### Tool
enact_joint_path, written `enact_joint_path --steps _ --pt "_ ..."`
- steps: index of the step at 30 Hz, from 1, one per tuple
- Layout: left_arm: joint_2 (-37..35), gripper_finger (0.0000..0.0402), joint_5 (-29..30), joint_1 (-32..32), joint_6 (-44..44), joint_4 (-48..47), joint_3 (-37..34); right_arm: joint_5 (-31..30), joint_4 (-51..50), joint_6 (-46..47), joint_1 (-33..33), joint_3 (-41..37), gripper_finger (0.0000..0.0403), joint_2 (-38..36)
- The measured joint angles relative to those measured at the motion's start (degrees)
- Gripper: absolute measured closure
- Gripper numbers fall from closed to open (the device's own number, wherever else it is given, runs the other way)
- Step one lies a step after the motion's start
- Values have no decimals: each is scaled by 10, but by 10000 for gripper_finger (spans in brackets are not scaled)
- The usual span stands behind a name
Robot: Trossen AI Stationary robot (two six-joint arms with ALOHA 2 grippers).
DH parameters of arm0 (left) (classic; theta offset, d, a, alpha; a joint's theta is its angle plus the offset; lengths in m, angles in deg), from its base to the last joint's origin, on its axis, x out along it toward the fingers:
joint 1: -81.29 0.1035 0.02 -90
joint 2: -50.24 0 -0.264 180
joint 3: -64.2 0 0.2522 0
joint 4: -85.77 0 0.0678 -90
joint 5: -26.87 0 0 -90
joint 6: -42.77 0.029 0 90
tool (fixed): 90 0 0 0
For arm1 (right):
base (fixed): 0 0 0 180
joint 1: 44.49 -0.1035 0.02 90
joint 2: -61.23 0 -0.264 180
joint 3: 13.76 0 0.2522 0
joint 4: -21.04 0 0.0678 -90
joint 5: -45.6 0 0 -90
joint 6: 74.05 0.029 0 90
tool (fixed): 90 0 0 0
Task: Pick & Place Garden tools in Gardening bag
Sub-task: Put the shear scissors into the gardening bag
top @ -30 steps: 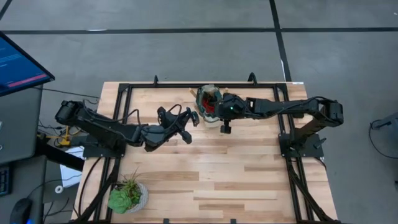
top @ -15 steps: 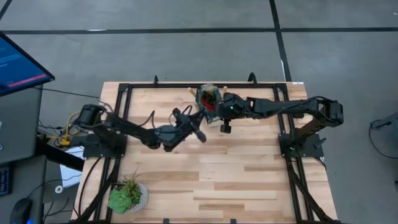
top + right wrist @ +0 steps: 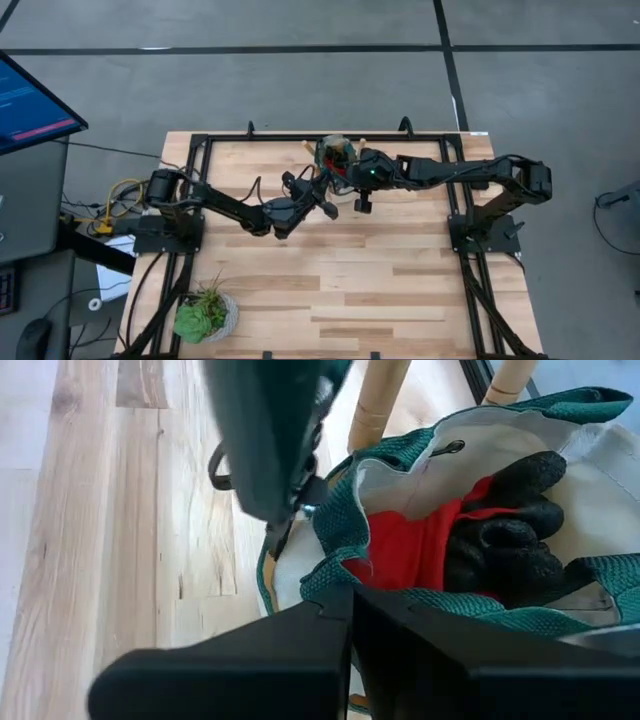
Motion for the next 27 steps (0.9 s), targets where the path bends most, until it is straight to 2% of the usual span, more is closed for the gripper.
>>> enact_joint_path --steps 7,16,27 --pt "18 400 3 8 -1 28 1 0 0 3 0 0 403 0" --pt "65 400 -10 7 -72 24 1 0 -2 5 0 0 403 0" --pt "65 398 3 16 -68 25 1 0 -4 9 0 0 403 0"
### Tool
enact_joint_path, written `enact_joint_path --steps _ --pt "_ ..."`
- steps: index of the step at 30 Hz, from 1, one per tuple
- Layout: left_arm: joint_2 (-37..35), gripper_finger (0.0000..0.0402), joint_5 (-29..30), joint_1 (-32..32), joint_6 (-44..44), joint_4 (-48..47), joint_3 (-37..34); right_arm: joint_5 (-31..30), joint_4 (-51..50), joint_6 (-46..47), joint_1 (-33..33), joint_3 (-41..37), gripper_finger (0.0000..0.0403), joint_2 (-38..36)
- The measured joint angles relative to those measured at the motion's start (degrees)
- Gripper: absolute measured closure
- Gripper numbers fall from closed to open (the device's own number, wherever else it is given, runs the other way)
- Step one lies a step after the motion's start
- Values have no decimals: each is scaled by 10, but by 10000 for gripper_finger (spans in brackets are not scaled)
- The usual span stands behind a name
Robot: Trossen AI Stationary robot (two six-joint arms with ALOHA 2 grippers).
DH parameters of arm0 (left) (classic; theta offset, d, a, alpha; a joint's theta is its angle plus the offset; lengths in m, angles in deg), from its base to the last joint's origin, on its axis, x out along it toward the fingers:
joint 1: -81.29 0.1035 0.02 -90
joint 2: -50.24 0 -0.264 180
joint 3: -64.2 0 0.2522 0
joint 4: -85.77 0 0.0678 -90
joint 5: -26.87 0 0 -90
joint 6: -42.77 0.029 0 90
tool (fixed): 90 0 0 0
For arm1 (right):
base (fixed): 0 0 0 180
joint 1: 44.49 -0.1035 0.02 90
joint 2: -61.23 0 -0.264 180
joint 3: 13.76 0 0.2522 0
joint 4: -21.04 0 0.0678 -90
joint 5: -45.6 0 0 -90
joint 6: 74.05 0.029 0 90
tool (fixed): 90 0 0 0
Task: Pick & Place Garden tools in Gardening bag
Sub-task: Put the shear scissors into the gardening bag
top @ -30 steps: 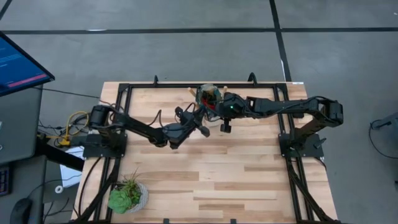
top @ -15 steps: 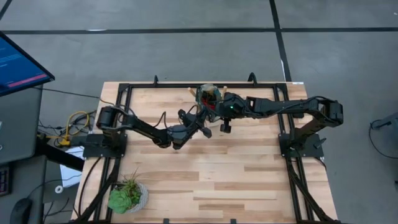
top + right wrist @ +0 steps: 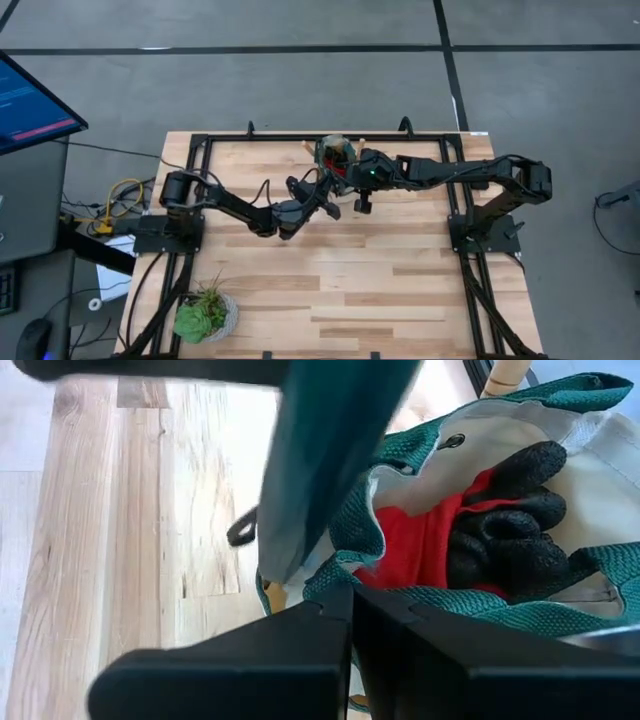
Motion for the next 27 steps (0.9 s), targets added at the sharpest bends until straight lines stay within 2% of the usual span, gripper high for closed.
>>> enact_joint_path --steps 15,19,27 --pt "10 390 -15 17 -42 -3 0 2 0 5 0 0 403 0" --pt "10 372 -55 18 -45 -8 0 2 0 6 -1 0 403 0" --pt "10 320 -56 22 -48 -16 0 3 0 7 -1 0 403 0"
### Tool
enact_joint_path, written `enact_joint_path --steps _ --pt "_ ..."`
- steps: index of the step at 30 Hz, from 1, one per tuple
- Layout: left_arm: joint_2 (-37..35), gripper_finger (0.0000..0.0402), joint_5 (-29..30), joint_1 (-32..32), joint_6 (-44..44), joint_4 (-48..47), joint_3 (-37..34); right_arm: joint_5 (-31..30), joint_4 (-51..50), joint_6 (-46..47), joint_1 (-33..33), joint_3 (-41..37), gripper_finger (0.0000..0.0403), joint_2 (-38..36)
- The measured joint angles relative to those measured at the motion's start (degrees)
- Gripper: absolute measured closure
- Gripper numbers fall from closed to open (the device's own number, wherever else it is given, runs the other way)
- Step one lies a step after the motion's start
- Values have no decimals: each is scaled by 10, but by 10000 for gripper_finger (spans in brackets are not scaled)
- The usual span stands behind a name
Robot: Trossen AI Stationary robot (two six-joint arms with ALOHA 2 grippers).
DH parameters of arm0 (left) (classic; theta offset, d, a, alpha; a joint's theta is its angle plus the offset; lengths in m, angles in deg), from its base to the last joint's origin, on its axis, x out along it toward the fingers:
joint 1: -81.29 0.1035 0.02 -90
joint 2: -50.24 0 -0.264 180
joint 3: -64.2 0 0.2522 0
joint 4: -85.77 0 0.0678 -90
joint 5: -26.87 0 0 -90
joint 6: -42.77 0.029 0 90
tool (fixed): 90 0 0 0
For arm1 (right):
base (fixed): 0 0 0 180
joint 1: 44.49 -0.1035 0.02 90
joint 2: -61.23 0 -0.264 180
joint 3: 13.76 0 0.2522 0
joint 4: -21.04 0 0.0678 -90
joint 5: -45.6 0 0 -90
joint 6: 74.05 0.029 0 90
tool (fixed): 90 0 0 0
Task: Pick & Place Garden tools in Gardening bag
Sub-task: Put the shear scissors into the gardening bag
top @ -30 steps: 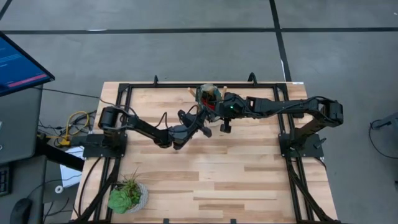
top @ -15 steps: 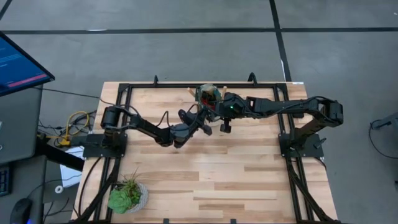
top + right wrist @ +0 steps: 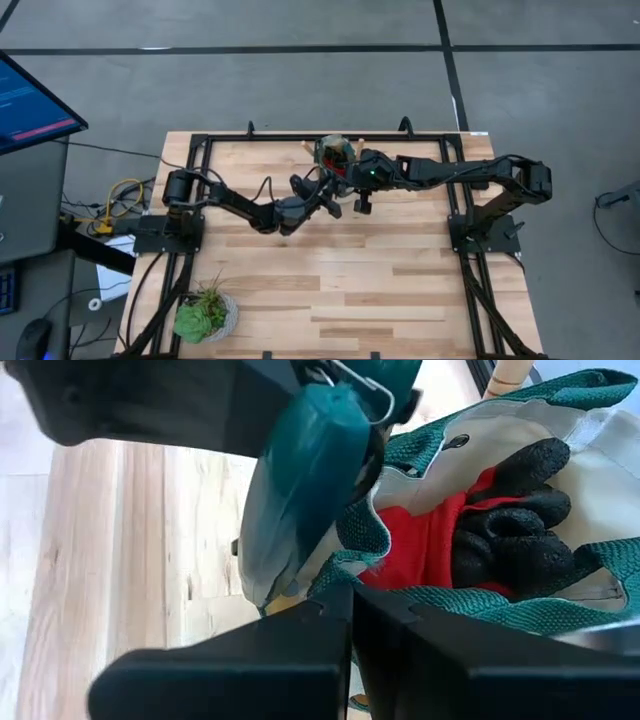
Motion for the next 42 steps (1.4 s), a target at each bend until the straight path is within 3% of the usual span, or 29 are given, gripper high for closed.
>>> enact_joint_path --steps 9,13,21,28,38,42 --pt "-22 273 -44 -6 36 -2 0 15 -1 4 -5 -1 395 -20" --pt "-41 242 -49 -12 78 -6 0 14 -1 7 -3 -1 357 -61" --pt "-75 197 -54 -9 66 -70 0 12 -12 8 5 -1 267 -140" --pt "-47 195 -78 3 15 -83 0 12 -32 37 3 0 235 -163" --pt "-43 198 -97 3 15 -122 0 14 -69 57 -35 0 234 -149" --pt "-43 204 -105 3 15 -139 0 13 -31 58 -62 1 238 -131"
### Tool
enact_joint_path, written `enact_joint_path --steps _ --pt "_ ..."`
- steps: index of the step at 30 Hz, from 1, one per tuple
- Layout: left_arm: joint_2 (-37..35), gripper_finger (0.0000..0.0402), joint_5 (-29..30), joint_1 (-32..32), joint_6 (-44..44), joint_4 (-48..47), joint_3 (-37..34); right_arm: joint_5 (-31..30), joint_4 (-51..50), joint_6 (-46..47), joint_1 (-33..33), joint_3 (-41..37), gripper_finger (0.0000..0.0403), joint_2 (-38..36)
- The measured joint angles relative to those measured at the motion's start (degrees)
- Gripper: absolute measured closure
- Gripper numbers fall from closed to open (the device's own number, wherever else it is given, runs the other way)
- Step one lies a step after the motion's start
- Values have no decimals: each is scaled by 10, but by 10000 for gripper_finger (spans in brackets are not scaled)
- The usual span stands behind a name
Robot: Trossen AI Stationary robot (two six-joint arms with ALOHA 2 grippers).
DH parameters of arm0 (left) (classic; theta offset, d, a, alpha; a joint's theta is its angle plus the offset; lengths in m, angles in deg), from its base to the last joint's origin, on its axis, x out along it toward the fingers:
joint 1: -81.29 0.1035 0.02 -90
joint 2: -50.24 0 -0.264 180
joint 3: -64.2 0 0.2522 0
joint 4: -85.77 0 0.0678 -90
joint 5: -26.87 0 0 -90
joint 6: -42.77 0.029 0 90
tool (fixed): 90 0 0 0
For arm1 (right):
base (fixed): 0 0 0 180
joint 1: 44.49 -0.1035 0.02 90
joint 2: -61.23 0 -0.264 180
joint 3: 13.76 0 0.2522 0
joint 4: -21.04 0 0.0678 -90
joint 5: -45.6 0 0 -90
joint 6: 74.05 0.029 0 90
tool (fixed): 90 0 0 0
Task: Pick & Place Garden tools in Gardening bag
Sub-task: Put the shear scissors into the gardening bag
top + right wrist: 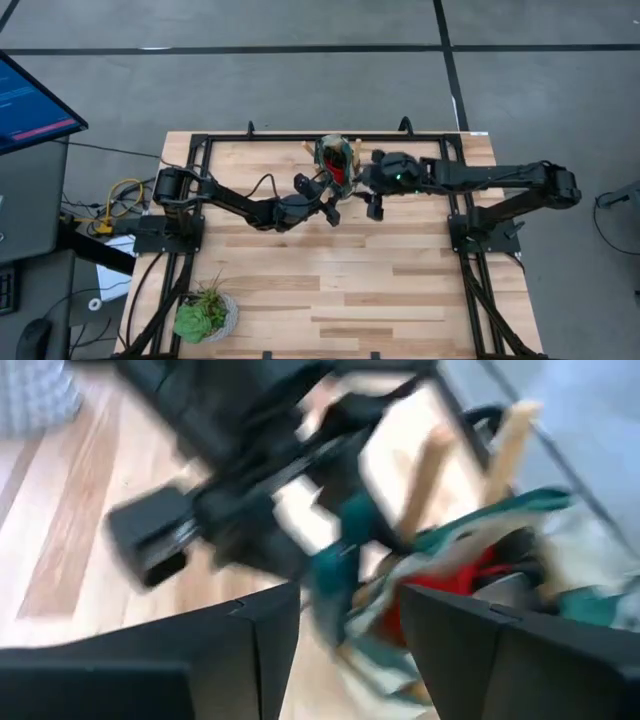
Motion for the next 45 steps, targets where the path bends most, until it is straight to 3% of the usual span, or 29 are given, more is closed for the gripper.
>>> enact_joint_path --steps 6,10,17,20,24,25,36,45 --pt "0 209 0 0 0 -12 0 -6 16 0 -22 -1 233 49" --pt "0 209 0 0 0 -16 0 -62 28 0 -26 -1 222 78" --pt "0 209 2 -1 0 -16 0 -77 76 0 -20 -2 208 94" --pt "0 209 -9 -1 0 -16 0 -77 84 0 -19 -2 244 93" --pt "-10 209 -42 -1 1 -17 0 -64 79 -9 -18 -2 353 93" --pt "-16 209 -47 -1 1 -23 -1 -64 77 -16 -18 -2 361 93" --pt "-151 209 -108 -13 1 -183 0 -73 62 -35 -9 -1 360 93" --pt "-258 209 -105 -16 1 -267 0 32 82 31 9 -1 360 93"
